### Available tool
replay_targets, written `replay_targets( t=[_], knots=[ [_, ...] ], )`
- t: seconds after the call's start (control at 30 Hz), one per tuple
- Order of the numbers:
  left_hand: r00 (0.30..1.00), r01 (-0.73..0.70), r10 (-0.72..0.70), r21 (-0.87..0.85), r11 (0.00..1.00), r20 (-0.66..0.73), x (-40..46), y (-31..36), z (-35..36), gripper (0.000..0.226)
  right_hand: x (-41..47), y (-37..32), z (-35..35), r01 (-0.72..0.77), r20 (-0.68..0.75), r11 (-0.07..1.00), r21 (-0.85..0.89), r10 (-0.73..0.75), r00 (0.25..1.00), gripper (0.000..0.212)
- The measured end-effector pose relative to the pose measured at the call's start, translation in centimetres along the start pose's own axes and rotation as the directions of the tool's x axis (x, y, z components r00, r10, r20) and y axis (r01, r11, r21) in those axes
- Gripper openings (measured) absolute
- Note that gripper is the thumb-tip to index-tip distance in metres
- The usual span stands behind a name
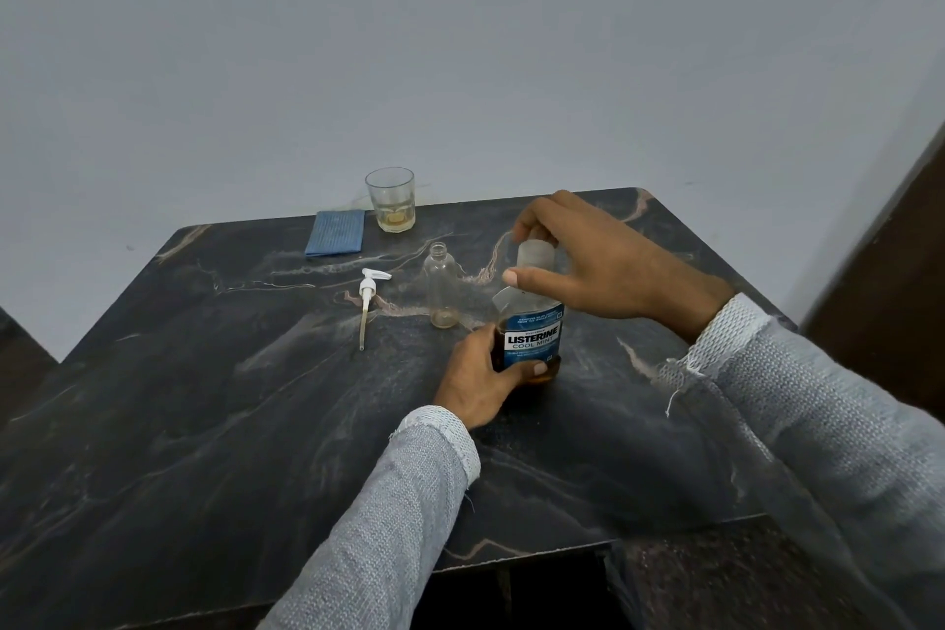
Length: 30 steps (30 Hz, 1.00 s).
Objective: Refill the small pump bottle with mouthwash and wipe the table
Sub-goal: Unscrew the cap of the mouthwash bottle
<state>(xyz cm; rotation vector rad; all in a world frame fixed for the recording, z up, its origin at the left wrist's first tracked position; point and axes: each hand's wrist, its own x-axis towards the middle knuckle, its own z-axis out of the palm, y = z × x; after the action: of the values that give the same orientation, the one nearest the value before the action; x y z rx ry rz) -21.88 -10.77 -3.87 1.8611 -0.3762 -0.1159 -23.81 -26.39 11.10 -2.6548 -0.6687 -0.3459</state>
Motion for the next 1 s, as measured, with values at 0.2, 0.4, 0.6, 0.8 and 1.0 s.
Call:
replay_targets(
  t=[0.2, 0.4, 0.6, 0.8, 1.0],
  knots=[
    [1.000, -0.002, 0.002, 0.001, 1.000, -0.007, -0.05, -0.08, 0.00, 0.053, 0.04, 0.20, -0.39, 0.008, 0.059, 0.993, 0.116, -0.015, 0.998, 0.031],
    [1.000, 0.004, -0.004, -0.005, 1.000, 0.003, -0.04, -0.03, -0.05, 0.052, 0.02, 0.19, 0.15, -0.021, 0.008, 1.000, 0.016, 0.020, 1.000, 0.037],
    [1.000, 0.003, -0.003, -0.009, 1.000, -0.004, 0.02, -0.19, 0.04, 0.052, 0.07, 0.33, -0.20, -0.019, 0.062, 0.993, 0.121, 0.012, 0.998, 0.035],
    [1.000, 0.009, -0.009, -0.023, 1.000, -0.003, 0.07, -0.21, 0.07, 0.052, -0.02, 0.28, 0.08, -0.048, 0.017, 0.999, -0.018, 0.049, 0.999, 0.045],
    [1.000, -0.003, 0.003, 0.009, 1.000, -0.006, 0.12, -0.24, 0.06, 0.053, -0.17, 0.46, -0.31, -0.085, 0.055, 0.978, 0.192, 0.076, 0.996, 0.027]
  ],
)
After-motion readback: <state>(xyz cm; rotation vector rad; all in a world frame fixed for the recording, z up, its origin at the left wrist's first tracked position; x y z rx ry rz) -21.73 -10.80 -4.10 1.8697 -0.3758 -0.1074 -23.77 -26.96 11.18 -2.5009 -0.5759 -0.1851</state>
